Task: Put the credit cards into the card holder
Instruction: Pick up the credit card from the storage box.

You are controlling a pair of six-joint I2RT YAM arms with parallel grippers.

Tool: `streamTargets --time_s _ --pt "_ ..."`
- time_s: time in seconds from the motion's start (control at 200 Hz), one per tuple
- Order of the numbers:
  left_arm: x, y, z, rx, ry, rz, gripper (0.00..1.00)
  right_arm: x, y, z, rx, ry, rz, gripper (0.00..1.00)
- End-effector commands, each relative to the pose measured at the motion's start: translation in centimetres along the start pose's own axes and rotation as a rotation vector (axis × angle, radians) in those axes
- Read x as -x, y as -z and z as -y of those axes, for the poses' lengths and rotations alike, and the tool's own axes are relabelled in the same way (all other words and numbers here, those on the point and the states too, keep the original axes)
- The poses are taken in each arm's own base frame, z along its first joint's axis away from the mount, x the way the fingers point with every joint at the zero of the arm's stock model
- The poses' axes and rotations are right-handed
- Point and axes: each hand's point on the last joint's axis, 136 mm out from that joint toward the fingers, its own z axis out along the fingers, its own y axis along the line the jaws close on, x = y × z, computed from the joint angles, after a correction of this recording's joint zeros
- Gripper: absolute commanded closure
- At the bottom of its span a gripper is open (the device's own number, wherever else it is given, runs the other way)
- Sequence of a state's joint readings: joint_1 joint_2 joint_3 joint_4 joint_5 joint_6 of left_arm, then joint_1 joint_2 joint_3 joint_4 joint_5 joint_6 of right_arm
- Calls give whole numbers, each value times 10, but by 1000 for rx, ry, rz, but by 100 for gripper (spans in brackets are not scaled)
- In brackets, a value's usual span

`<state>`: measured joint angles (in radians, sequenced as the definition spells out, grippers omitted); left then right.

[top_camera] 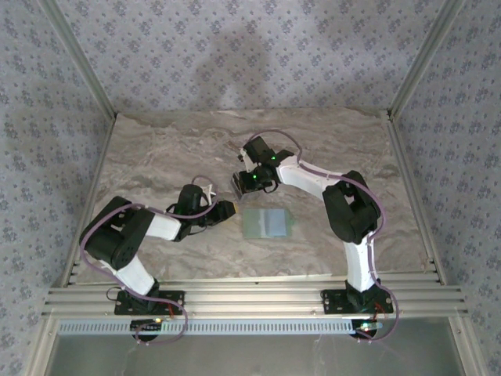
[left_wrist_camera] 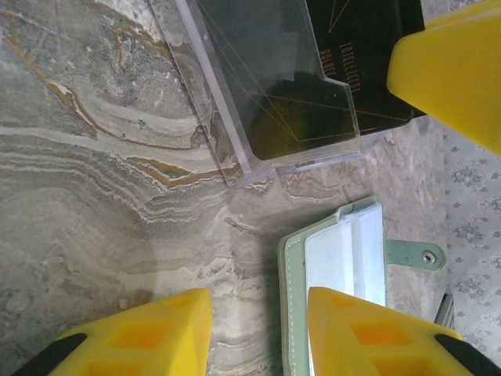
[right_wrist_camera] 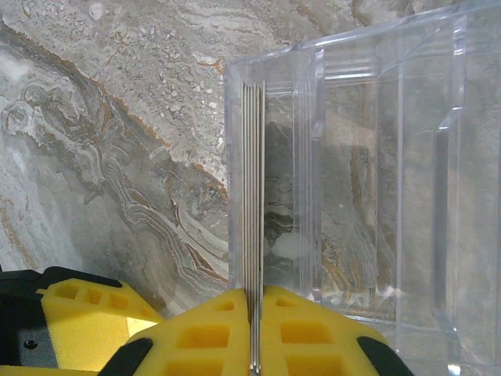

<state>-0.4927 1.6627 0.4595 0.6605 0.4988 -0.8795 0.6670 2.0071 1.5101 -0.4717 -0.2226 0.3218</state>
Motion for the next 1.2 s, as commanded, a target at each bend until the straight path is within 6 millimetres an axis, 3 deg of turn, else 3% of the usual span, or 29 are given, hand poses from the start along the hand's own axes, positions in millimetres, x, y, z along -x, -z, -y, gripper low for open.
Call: streamTargets --time_s 0.0,0.155,0.385,0.699,0.969,1.194 --pt "-9 -5 -36 126 56 -20 63 0 13 6 -55 -1 -1 93" --pt "1 0 -26 114 60 4 64 -5 12 18 -113 -26 -1 100" --pt "17 3 -8 95 54 27 72 -15 18 29 -160 -61 12 100" --pt "45 8 22 68 32 64 77 -14 25 23 -131 -55 35 100" --pt "68 -2 52 26 11 55 77 -16 22 21 -107 -56 25 100" --pt "82 -23 60 0 27 25 79 -18 20 22 -102 -61 17 100"
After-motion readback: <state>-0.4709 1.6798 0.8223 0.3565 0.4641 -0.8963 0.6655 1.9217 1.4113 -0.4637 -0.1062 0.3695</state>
